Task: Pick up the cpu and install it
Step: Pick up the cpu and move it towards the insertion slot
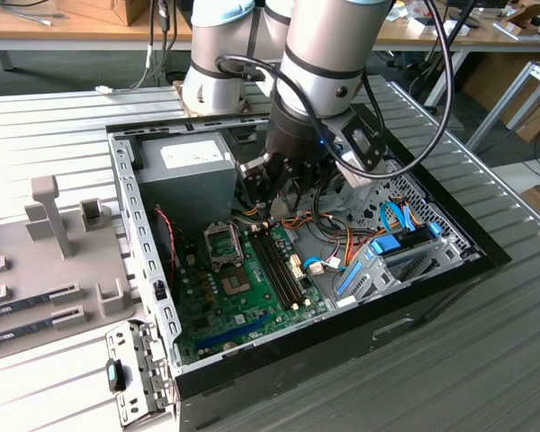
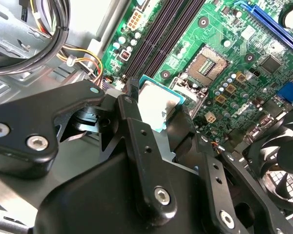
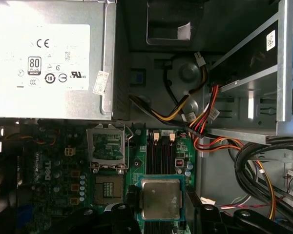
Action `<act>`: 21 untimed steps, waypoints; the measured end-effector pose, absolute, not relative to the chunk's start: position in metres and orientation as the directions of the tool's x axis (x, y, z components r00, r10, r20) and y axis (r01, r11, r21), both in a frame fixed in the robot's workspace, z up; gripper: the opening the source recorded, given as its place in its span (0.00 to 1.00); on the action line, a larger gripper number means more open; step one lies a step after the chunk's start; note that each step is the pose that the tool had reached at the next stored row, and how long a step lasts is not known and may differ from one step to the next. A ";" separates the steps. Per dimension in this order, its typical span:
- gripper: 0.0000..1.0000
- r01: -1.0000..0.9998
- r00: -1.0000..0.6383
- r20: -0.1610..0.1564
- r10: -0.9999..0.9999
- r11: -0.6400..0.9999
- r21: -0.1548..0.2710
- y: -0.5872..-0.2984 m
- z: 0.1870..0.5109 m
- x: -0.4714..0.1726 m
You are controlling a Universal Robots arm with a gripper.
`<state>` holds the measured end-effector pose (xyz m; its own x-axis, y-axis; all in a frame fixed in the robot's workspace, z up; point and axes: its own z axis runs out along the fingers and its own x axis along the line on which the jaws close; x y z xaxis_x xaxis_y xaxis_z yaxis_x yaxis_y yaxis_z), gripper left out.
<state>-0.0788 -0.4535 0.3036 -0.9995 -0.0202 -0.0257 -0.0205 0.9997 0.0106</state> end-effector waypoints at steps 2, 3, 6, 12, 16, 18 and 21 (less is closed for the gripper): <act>0.47 -0.021 -0.999 -0.026 -0.020 1.000 0.011 -0.454 0.303 -0.079; 0.47 -0.021 -0.999 -0.026 -0.020 1.000 0.011 -0.454 0.303 -0.079; 0.47 -0.020 -0.999 -0.026 -0.020 1.000 0.011 -0.454 0.303 -0.079; 0.47 -0.020 -0.999 -0.026 -0.020 1.000 0.011 -0.456 0.302 -0.079; 0.47 -0.020 -0.999 -0.026 -0.020 1.000 0.011 -0.456 0.302 -0.079; 0.47 -0.020 -0.999 -0.026 -0.020 1.000 0.011 -0.457 0.301 -0.079; 0.47 -0.020 -0.999 -0.026 -0.020 1.000 0.011 -0.457 0.301 -0.079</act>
